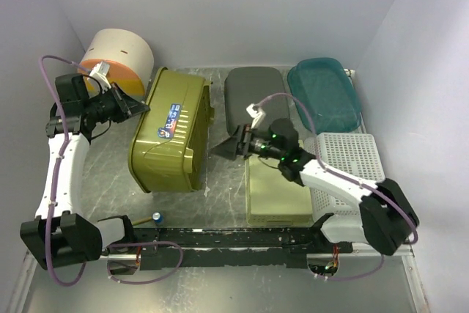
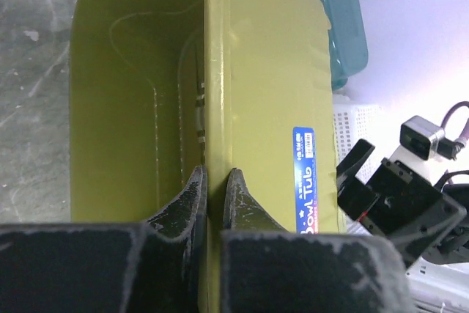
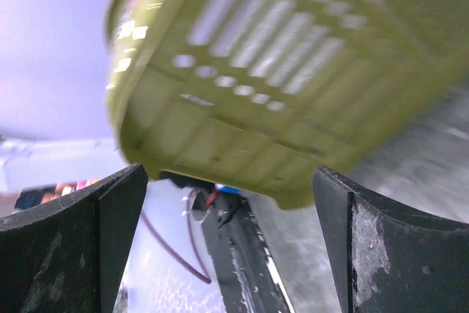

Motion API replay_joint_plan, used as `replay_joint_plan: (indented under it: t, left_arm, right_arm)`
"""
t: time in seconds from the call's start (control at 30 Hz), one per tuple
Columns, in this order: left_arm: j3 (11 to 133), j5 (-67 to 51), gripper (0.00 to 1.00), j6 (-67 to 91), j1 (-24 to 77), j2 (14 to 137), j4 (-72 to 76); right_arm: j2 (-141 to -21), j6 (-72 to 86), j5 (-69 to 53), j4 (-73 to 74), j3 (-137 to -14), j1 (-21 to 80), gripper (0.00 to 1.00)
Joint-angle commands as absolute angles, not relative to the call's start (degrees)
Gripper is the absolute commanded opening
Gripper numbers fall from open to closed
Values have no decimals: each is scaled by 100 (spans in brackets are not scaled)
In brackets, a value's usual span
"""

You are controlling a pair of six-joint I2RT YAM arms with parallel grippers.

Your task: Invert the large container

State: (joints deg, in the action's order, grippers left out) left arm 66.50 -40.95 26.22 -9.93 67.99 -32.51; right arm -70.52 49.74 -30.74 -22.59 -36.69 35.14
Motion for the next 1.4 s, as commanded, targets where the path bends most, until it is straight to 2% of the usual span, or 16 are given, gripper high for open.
replay_joint_plan:
  t: [0.0,0.1,0.23,0.37,0.4,0.47,0.57,0.6,0.67,0.7,1.0,1.37]
  left_arm:
    - [6345,-4208,7,2420,-1031,6952,-3620]
    - [6273,-4158,7,2409,-1040,6972,-3603]
    - [6249,-3949,7,2374,-1045,7009,-3653]
    - [6212,-3701,7,2355,-1045,7016,-3682]
    - [6199,-3662,7,2349,-1051,7014,-3684]
    - [6139,-3692,7,2347,-1051,7014,-3644]
    - [6075,-3705,7,2348,-1047,7020,-3600]
    - [6061,-3684,7,2340,-1053,7014,-3602]
    - [6056,-3630,7,2326,-1055,7006,-3620]
    - [6051,-3597,7,2321,-1055,6993,-3621]
    - [5869,-3226,7,2231,-1050,6966,-3658]
    - [5433,-2575,7,2209,-1076,6808,-3638]
  right_arm:
    - [-7710,5061,-3501,-4841,-3995,4317,96]
    - [-8147,5059,-3581,-5360,-4253,4675,94]
    - [-8428,4951,-3464,-5332,-4513,5058,88]
    - [-8491,4838,-3143,-4910,-4648,5369,75]
    - [-8478,4804,-2960,-4724,-4681,5432,70]
    - [-8420,4654,-2514,-4158,-4762,5537,53]
    - [-8370,4390,-1908,-3447,-4919,5691,41]
    - [-8386,4335,-1744,-3232,-5023,5727,32]
    - [-8431,4248,-1480,-2815,-5251,5790,6]
    - [-8447,4204,-1333,-2547,-5375,5807,0]
    - [-8357,3189,178,-99,-7023,6248,0]
    - [-9710,2481,667,1718,-9244,6583,0]
